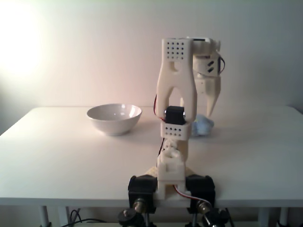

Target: Grasp a skyblue doll and put it into the bowl.

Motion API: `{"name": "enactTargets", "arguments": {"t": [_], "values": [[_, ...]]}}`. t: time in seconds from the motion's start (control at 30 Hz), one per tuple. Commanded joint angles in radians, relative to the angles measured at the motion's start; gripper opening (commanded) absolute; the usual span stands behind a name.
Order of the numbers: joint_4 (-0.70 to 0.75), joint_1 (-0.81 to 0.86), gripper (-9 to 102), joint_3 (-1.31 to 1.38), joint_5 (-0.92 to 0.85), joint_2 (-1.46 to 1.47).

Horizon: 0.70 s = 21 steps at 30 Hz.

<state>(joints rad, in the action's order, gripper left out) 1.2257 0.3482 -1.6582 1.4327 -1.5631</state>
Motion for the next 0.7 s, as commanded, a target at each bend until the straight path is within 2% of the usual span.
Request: {"name": "enactTargets", "arguments": {"t": [0.0, 0.67], "values": [[-0.011, -0.003, 45, 0.064, 0.009, 0.008], [-0.009, -0.015, 45, 0.155, 0.009, 0.281]]}}
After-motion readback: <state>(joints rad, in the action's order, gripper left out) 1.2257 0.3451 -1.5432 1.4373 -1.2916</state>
